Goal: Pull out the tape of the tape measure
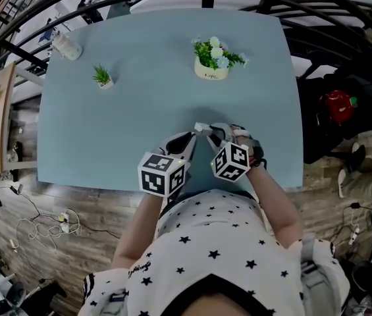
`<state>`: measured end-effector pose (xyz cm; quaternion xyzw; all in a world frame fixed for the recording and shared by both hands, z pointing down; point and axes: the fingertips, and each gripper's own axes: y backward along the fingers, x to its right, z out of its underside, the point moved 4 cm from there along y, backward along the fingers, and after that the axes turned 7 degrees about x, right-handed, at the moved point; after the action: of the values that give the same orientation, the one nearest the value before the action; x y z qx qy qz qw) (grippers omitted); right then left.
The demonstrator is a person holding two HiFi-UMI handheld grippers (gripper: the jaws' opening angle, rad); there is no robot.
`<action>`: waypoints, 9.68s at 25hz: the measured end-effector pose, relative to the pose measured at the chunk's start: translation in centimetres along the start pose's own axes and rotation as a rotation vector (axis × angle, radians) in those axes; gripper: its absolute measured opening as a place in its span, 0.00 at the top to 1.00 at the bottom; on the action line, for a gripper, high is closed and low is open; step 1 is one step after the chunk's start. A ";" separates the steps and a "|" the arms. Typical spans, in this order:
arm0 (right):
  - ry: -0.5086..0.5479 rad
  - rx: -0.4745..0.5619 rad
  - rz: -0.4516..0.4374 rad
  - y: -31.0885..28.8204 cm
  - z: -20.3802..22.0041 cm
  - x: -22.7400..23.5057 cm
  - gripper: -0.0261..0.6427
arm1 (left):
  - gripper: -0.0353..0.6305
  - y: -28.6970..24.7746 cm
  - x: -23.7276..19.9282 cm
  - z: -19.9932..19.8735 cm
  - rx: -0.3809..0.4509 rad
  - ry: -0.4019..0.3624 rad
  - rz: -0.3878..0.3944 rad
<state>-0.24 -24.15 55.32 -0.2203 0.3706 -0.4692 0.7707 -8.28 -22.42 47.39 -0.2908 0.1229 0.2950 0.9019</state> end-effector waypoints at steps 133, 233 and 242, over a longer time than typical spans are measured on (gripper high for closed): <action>-0.165 -0.181 -0.009 2.4 7.1 3.5 0.81 | 0.90 8.5 -12.9 1.7 0.175 0.131 -0.513; -0.611 0.475 0.257 19.9 -11.1 -19.4 0.95 | 0.93 26.4 5.1 11.0 0.348 0.029 -0.248; -0.598 0.500 0.233 20.8 -12.2 -21.2 0.95 | 0.94 27.8 6.1 11.9 0.361 0.039 -0.238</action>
<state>-4.08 4.36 41.09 -0.1094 0.0270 -0.3698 0.9223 -19.64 5.75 41.99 -0.1425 0.1559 0.1540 0.9652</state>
